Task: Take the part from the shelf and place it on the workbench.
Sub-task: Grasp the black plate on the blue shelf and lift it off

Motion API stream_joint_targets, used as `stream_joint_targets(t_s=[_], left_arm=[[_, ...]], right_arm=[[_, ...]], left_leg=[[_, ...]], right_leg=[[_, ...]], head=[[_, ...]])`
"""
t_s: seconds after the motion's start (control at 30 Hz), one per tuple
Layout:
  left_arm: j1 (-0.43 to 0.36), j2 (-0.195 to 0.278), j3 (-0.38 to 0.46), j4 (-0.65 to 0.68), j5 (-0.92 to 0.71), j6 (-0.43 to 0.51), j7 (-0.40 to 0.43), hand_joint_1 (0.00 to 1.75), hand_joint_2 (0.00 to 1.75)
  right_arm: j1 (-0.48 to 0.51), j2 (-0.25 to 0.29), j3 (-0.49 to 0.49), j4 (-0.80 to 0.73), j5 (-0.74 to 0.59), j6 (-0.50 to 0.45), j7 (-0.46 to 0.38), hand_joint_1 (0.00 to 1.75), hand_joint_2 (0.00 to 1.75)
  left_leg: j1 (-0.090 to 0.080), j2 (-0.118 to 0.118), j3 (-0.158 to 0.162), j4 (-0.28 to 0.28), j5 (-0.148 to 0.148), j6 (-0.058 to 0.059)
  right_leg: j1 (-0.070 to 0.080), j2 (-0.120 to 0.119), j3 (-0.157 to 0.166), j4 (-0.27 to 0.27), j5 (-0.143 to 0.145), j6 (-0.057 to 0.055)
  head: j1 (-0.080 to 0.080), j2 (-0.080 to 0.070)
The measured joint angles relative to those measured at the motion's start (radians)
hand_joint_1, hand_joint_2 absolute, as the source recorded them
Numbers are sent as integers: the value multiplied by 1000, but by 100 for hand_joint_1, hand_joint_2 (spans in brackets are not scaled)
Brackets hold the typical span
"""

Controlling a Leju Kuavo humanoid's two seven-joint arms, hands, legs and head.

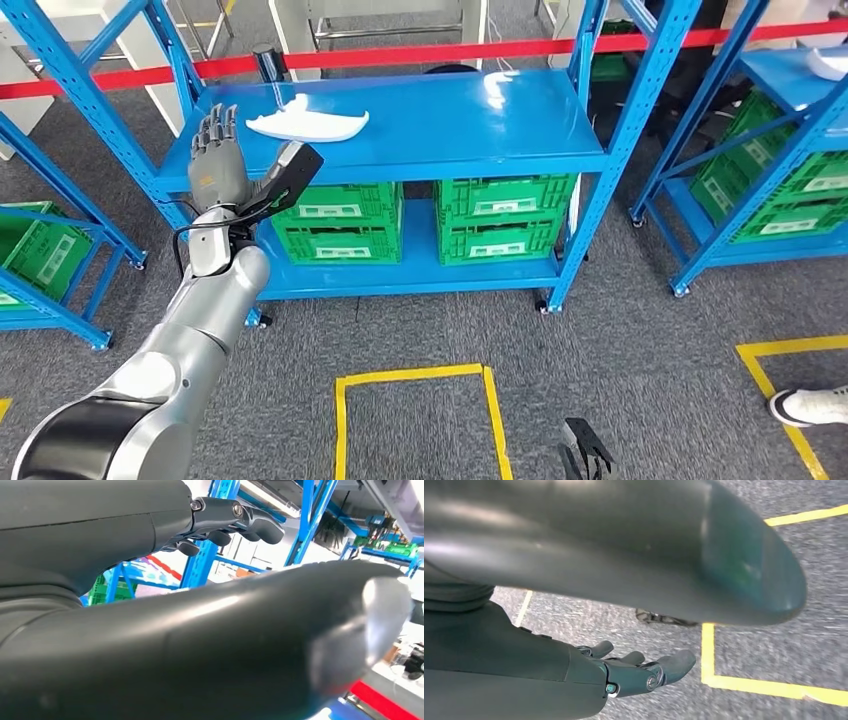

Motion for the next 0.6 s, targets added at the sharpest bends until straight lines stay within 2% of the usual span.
stream_joint_targets(t_s=[0.03, 0.07, 0.1, 0.13, 0.2, 0.23, 0.27, 0.33, 0.37, 0.4, 0.43, 0.47, 0.5, 0.53, 0.57, 0.6], left_arm=[[2, 4, -2, 1, 0, 0, 0, 0, 0], [4, 7, -4, 2, 1, -1, 0, 0, 0], [6, 9, -6, 1, 2, -1, 0, 0, 0], [7, 10, -7, 1, 3, -1, 1, 0, 0], [4, 13, -9, -3, 5, -1, 1, 0, 0], [2, 14, -10, -4, 6, -1, 1, 0, 0], [2, 14, -10, -5, 8, -1, 1, 0, 0], [5, 15, -11, -4, 10, -2, 1, 0, 0], [8, 15, -11, -4, 11, -2, 1, 0, 0], [9, 15, -11, -3, 11, -2, 1, 0, 0], [10, 16, -11, -3, 12, -3, 1, 0, 0], [10, 16, -11, -3, 12, -3, 1, 0, 0], [10, 16, -11, -2, 12, -3, 1, 0, 0], [10, 16, -12, -1, 12, -4, 1, 0, 0], [10, 17, -12, -1, 12, -6, 1, 0, 0], [10, 17, -13, -1, 13, -8, 0, 0, 0]], right_arm=[[-1, 0, 0, 0, 1, 0, 1, 0, 0], [-1, 0, 0, 0, 2, 0, 1, 0, 0], [-1, 0, 0, 1, 3, 1, 2, 0, 0], [-2, 0, 0, 1, 3, 1, 3, 0, 0], [-4, 0, 0, 0, 4, 1, 2, 0, 0], [-5, -1, 0, 0, 4, 2, 1, 0, 0], [-7, -1, 0, 0, 4, 2, 0, 0, 0], [-8, -1, 0, 1, 4, 3, 0, 0, 0], [-7, -1, 0, 1, 4, 3, 0, 0, 0], [-7, -1, 0, 1, 4, 3, 0, 0, 0], [-7, -1, 0, 1, 4, 3, 0, 0, 0], [-6, -1, 0, 1, 4, 3, 0, 0, 0], [-5, -2, 0, 1, 4, 3, 0, 0, 0], [-4, -2, 0, 1, 4, 3, 1, 0, 0], [-3, -2, 1, 1, 4, 3, 2, 0, 0], [-1, -2, 1, 1, 5, 3, 3, 0, 0]], left_leg=[[-2, 3, 13, -53, 43, 5], [-5, 4, 22, -85, 71, 11], [-6, 5, 28, -101, 78, 19], [-7, 3, 38, -102, 70, 28], [-4, -1, 62, -110, 67, 44], [-4, -3, 74, -111, 63, 50], [-4, -4, 83, -111, 57, 55], [-7, -8, 98, -111, 40, 60], [-8, -10, 107, -111, 30, 60], [-8, -12, 119, -110, 19, 60], [-9, -14, 133, -108, 7, 58], [-9, -14, 147, -107, -6, 56], [-10, -14, 162, -105, -20, 53], [-11, -16, 173, -103, -33, 48], [-12, -17, 179, -104, -45, 42], [-13, -19, 185, -101, -52, 36]], right_leg=[[1, 1, 12, -1, -12, 5], [1, 2, 21, -6, -22, 12], [2, 2, 31, -5, -26, 19], [2, 3, 38, -6, -26, 26], [2, 0, 33, 31, -22, 33], [2, -2, 9, 74, -26, 35], [1, -4, -30, 136, -39, 37], [2, -5, -124, 256, -90, 41], [3, -5, -159, 283, -115, 42], [3, -5, -180, 277, -124, 42], [3, -5, -184, 241, -109, 41], [4, -6, -176, 180, -68, 39], [6, -7, -164, 112, -3, 35], [8, -9, -153, 60, 46, 31], [11, -10, -144, 27, 84, 25], [13, -10, -139, 13, 102, 18]], head=[[8, 0], [19, -1], [32, -1], [45, -1], [59, -1], [65, 0], [70, 0], [78, 0], [80, 0], [82, 0], [85, 0], [89, 0], [94, 0], [98, 0], [101, 0], [99, 0]])
